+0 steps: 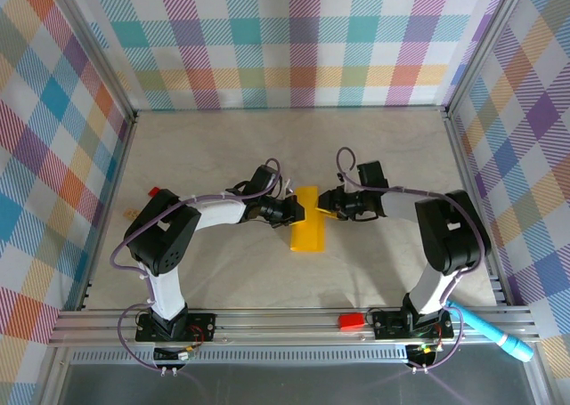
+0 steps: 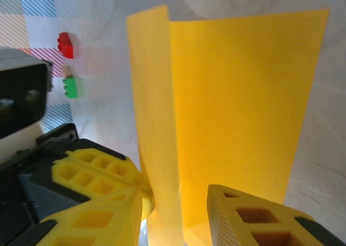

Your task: Fold a paper plane with a square sheet of paper (fold left side to right side)

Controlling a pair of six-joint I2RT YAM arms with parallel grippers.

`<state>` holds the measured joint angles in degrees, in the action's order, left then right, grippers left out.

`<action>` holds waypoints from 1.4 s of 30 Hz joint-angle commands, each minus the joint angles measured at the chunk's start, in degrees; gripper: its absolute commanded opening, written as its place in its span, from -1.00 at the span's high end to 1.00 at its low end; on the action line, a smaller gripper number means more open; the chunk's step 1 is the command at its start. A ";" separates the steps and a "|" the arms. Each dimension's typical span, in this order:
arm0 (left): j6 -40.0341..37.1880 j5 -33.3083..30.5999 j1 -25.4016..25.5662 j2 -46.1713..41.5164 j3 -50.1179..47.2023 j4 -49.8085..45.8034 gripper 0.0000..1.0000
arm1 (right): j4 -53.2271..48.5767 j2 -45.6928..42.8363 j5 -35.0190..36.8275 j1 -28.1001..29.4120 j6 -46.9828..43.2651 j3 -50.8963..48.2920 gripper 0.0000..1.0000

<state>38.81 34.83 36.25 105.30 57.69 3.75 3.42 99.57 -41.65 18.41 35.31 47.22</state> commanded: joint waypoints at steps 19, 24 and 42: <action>-7.89 -7.50 0.49 -3.98 3.91 -10.87 0.50 | -4.49 3.09 4.43 2.14 -1.88 0.52 0.87; -9.31 -11.08 0.22 -5.11 3.91 -13.86 0.11 | -5.54 3.50 5.70 2.21 -2.16 0.87 0.87; -11.34 -11.30 1.94 4.99 9.89 -17.37 -0.09 | -5.73 3.88 6.60 2.42 -2.12 1.25 0.83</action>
<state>28.62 24.49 37.15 109.01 65.98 -10.92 -1.39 102.63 -35.07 20.36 34.02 47.27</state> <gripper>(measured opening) 0.552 0.083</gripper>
